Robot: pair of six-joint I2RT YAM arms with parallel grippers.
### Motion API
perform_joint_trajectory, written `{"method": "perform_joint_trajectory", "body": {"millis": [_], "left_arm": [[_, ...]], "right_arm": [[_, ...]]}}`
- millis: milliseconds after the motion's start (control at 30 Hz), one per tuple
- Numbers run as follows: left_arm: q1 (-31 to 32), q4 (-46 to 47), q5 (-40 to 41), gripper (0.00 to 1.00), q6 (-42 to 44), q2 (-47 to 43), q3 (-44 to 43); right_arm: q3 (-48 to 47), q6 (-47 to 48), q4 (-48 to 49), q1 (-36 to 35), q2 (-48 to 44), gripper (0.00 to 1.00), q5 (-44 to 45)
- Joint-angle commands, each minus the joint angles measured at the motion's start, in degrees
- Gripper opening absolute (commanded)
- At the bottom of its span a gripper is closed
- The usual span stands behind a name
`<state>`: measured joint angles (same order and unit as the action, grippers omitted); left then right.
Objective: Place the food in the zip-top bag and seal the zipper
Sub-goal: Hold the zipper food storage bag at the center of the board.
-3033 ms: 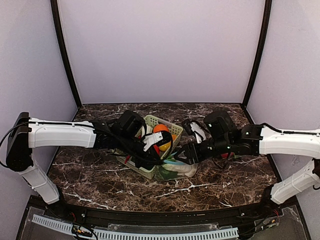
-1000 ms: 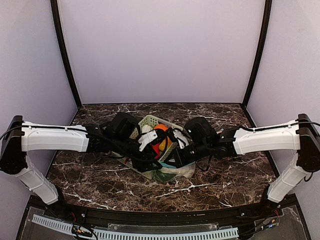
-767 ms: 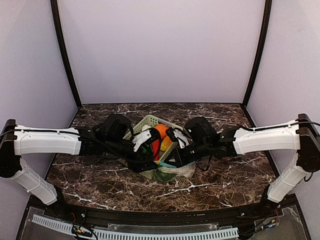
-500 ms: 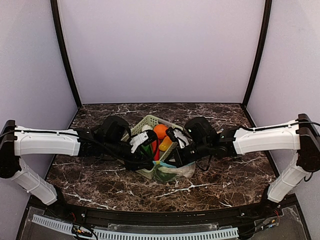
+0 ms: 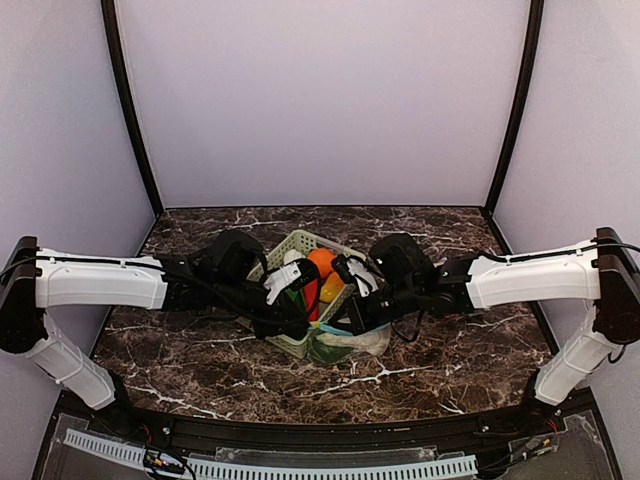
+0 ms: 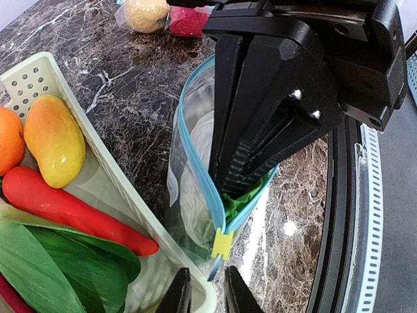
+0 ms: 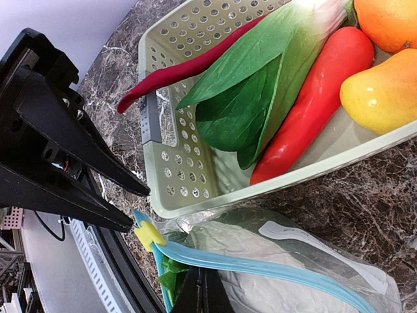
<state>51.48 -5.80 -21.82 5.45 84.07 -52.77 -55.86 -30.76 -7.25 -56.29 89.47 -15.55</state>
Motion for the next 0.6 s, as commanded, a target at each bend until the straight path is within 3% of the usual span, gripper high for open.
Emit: {"method": "perform_joint_trajectory", "body": {"millis": [0,233,567], "left_arm": [[-0.3,-0.3,-1.5,0.18,1.0,0.9,-1.7],[-0.4,-0.1,-3.1,0.01,1.1,1.8,-2.4],[-0.3,2.2,-5.2,0.01,0.2,1.5,-1.9]], "right_arm": [[1.5,-0.3,-4.2,0.6,0.7,0.00,1.4],[1.5,-0.3,-4.3,0.6,0.8,0.00,1.3],[1.1,0.2,-3.1,0.5,2.1,0.00,-1.2]]}}
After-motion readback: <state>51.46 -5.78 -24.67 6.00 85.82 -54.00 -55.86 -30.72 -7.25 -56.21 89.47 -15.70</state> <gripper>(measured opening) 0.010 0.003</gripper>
